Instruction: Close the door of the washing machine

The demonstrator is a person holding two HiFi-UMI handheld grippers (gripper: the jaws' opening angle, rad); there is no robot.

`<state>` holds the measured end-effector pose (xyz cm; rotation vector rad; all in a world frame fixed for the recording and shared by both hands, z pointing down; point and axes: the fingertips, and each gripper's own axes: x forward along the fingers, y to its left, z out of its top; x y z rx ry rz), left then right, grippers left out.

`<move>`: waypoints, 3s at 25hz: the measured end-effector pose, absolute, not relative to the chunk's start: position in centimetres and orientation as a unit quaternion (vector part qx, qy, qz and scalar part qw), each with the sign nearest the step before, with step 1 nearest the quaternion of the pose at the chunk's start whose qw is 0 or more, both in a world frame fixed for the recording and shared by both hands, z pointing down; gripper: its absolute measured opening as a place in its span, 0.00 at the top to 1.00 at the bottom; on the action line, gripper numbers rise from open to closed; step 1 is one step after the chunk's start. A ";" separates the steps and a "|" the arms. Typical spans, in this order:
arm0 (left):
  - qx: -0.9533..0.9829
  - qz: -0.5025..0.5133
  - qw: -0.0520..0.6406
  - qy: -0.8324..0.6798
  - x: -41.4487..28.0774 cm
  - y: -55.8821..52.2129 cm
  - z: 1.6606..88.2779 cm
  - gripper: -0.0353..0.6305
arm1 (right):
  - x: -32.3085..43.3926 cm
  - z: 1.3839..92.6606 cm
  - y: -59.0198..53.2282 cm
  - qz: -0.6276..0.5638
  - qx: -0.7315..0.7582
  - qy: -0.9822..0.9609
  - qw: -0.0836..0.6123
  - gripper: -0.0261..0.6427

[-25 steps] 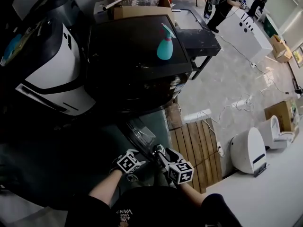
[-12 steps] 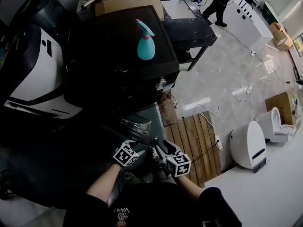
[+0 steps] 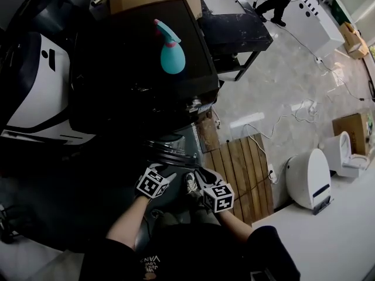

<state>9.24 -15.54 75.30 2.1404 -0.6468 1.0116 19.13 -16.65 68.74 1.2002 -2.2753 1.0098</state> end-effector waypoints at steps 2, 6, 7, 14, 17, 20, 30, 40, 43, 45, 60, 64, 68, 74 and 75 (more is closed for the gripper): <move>0.819 0.385 0.338 -0.257 9.3 -16.4 75.4 0.68 | 19.2 69.3 -17.2 0.356 0.424 -0.810 0.195 0.89; 0.818 0.378 0.335 -0.275 9.4 -18.2 75.5 0.73 | 19.3 70.8 -18.2 0.356 0.421 -0.808 0.208 0.96; 0.818 0.375 0.335 -0.280 9.5 -18.6 75.4 0.74 | 19.2 71.2 -18.4 0.358 0.420 -0.807 0.211 0.96; 0.812 0.351 0.328 -0.332 9.1 -22.4 75.1 0.87 | 18.3 74.2 -20.8 0.384 0.429 -0.790 0.210 0.96; 0.810 0.352 0.314 -0.349 8.8 -23.9 75.2 0.92 | 18.4 75.3 -22.3 0.394 0.447 -0.778 0.197 0.96; 0.808 0.342 0.309 -0.368 8.6 -25.4 74.8 0.93 | 18.5 75.9 -24.1 0.401 0.466 -0.769 0.176 0.96; 0.797 0.279 0.297 -0.446 7.1 -29.5 72.4 0.93 | 17.3 76.3 -30.5 0.403 0.504 -0.755 0.116 0.96; 0.762 0.220 0.297 -0.531 3.9 -30.8 70.9 0.93 | 16.8 76.8 -33.3 0.418 0.512 -0.746 0.079 0.96; 0.753 0.215 0.290 -0.550 2.9 -30.9 70.7 0.93 | 16.8 76.7 -34.1 0.418 0.514 -0.745 0.073 0.96; 0.748 0.217 0.284 -0.559 2.2 -31.1 70.7 0.93 | 16.7 76.9 -34.7 0.415 0.511 -0.749 0.075 0.96; 0.742 0.225 0.279 -0.566 1.0 -32.0 71.2 0.93 | 16.5 77.2 -35.7 0.435 0.514 -0.738 0.051 0.96; 0.741 0.229 0.282 -0.565 0.9 -32.0 71.5 0.93 | 16.4 77.0 -35.9 0.427 0.508 -0.746 0.058 0.96; 0.743 0.232 0.281 -0.562 1.0 -32.2 71.6 0.93 | 16.4 77.2 -36.1 0.428 0.513 -0.742 0.057 0.96; 0.749 0.238 0.274 -0.554 1.1 -32.4 71.7 0.93 | 16.3 76.7 -36.9 0.418 0.515 -0.746 0.055 0.96; 0.751 0.239 0.273 -0.552 1.1 -32.5 71.7 0.93 | 16.3 76.6 -36.9 0.418 0.514 -0.747 0.053 0.96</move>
